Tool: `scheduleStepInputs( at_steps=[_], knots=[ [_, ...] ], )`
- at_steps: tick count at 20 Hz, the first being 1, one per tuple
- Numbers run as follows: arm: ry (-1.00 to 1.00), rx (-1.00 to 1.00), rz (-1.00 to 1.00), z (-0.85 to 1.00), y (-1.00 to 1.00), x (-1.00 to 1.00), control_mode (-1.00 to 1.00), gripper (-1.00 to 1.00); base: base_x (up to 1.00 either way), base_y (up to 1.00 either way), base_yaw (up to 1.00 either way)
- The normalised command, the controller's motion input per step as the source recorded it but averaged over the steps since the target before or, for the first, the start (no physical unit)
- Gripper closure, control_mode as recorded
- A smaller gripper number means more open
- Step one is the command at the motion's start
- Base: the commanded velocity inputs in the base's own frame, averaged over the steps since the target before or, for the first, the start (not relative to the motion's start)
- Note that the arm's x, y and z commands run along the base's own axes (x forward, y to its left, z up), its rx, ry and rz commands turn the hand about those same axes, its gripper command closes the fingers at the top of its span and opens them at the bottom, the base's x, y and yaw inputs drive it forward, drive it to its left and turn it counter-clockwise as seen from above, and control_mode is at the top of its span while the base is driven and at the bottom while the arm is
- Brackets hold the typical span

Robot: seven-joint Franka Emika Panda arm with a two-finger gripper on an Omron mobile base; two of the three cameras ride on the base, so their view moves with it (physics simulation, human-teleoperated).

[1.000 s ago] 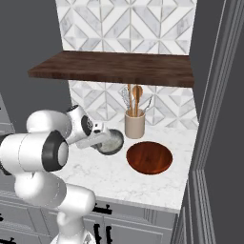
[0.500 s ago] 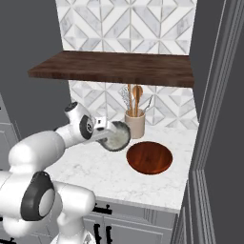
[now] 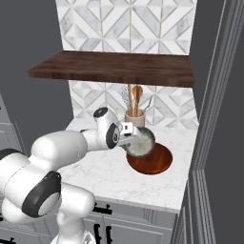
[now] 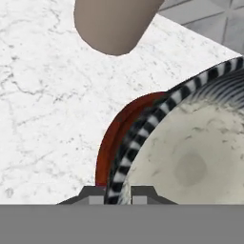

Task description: Pick up the bowls on the counter and stack them on top of one another in the open cabinet. Place the smaller bowl on top of the larger bowl.

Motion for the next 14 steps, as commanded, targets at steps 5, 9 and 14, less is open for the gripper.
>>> scheduleStepInputs(
  at_steps=[5, 9, 14],
  knots=[
    [0.17, 0.00, 0.02, -0.08, -0.45, 0.19, -1.00, 1.00, 0.00, 0.00, 0.00],
    [0.09, -0.03, 0.00, -0.36, -0.01, 0.13, -1.00, 1.00, 0.00, 0.00, 0.00],
    [0.07, -0.04, 0.00, -0.49, -0.06, 0.15, -1.00, 1.00, 0.00, 0.00, 0.00]
  ],
)
